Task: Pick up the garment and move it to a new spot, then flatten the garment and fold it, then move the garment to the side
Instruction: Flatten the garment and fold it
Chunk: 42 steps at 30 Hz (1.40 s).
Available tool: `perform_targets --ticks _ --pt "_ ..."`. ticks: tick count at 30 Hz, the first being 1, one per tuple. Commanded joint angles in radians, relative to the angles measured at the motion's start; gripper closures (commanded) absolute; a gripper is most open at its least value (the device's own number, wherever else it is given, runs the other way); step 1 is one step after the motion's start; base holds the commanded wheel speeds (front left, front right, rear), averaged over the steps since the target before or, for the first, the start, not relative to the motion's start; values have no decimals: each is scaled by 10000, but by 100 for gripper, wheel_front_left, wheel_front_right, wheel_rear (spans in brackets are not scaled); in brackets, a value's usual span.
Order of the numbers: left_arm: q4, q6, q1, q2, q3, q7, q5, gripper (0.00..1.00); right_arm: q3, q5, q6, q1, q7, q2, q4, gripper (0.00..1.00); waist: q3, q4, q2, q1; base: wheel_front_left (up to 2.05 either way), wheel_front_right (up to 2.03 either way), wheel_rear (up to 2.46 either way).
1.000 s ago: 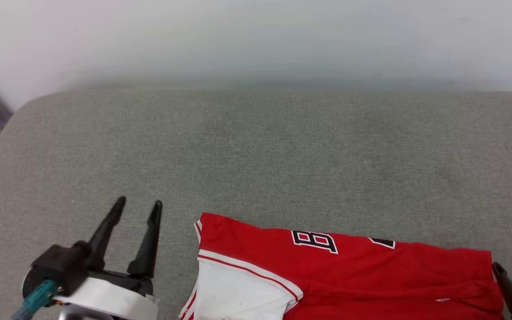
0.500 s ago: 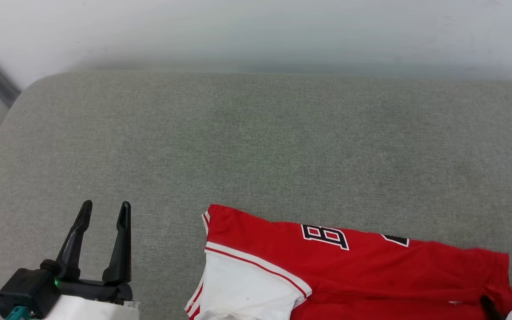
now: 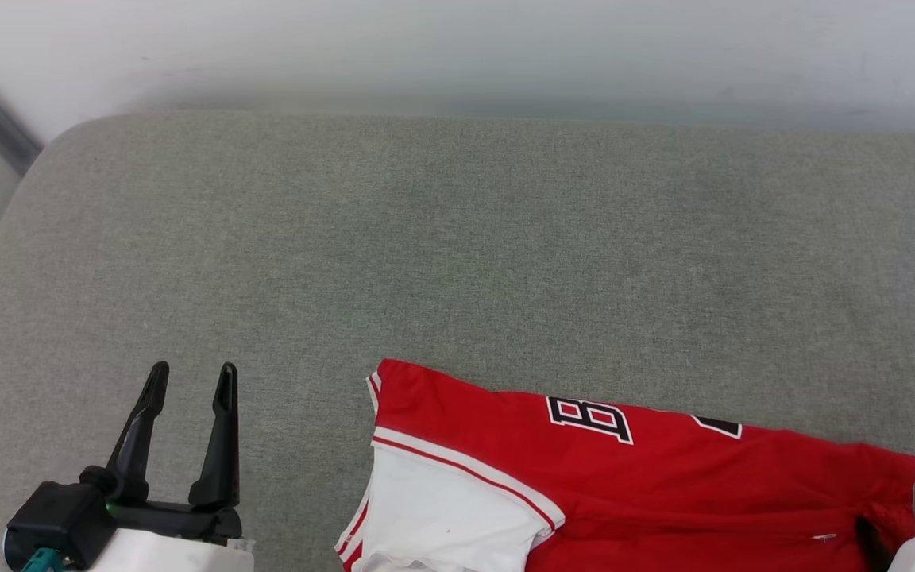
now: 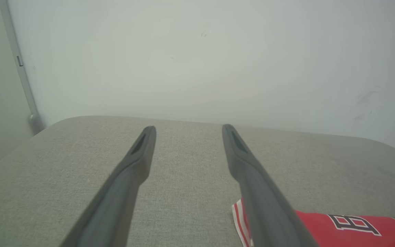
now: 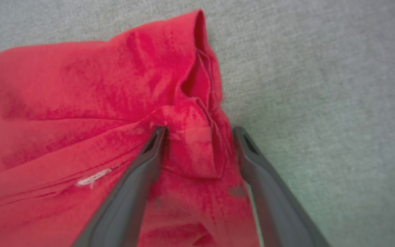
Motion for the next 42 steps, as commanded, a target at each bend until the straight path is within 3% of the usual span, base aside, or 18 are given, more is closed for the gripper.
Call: perform_targets --ticks 1,2,4,12,17,24,30,42 --pt "38 -12 -143 50 -73 -21 -72 0 767 200 138 81 440 622 798 0 25 -9 0 1 0 0 0" --pt "69 -13 -153 78 -107 -21 -91 0 943 224 144 81 502 629 876 55 35 -12 0 1 0 0 0" --pt "117 -14 -201 164 -183 -21 -75 0 1186 308 149 58 353 580 910 100 42 -10 0 1 0 0 0" --pt "228 -16 -97 232 -190 -21 -151 0 572 118 69 -121 -414 -117 551 100 -101 -109 0 1 0 0 0" --pt "232 -17 1 257 -248 -21 -149 0 -477 -188 51 -248 -695 -580 331 100 -231 -256 0 1 0 0 0" --pt "291 -16 -4 328 -380 -21 -131 0 -1978 -1611 71 -807 -782 -615 480 100 -359 -492 0 1 0 0 0" --pt "356 -16 241 291 -444 -21 -132 0 -1302 -1446 71 -516 -407 -330 -213 100 -677 -702 0 1 0 0 0" --pt "468 -17 526 144 -644 -22 -146 0 831 -290 72 784 1237 377 -3394 100 -1112 -919 0 1 0 0 0"
